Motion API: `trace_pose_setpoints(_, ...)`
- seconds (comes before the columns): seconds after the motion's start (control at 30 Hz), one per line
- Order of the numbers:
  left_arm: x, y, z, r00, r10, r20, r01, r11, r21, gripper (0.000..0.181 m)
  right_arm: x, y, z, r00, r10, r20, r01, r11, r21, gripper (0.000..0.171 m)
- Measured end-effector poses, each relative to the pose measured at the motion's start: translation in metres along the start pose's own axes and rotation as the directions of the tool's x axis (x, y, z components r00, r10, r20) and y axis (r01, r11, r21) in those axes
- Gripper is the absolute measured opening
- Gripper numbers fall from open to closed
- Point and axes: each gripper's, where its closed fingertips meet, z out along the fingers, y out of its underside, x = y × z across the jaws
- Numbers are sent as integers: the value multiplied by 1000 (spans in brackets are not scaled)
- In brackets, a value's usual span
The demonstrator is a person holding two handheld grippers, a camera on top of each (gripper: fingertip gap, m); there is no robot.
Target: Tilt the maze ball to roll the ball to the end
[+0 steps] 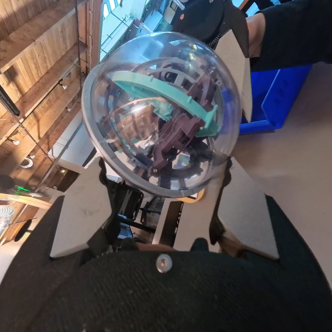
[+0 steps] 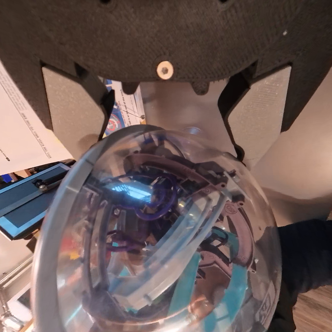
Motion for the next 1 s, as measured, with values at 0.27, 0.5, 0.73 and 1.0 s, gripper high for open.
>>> trace_pose_setpoints(0.27, 3, 4, 9, 997, -78, -30, 78, 997, 22, 129, 1, 10, 0, 996, 72, 52, -72, 997, -11, 149)
trace_pose_setpoints(0.5, 7, 8, 15, 991, -122, -49, 122, 992, 16, 129, 1, 18, -1, 989, 118, 83, -116, 993, -29, 149)
trace_pose_setpoints(0.73, 27, 2, 5, 982, -174, -75, 174, 985, -5, 130, -24, 21, -5, 979, 174, 102, -168, 984, -60, 150)
trace_pose_setpoints(1.0, 57, -17, 1, 985, -172, -34, 173, 984, 42, 129, -50, 24, -32, 994, 107, 30, -100, 978, -183, 150)
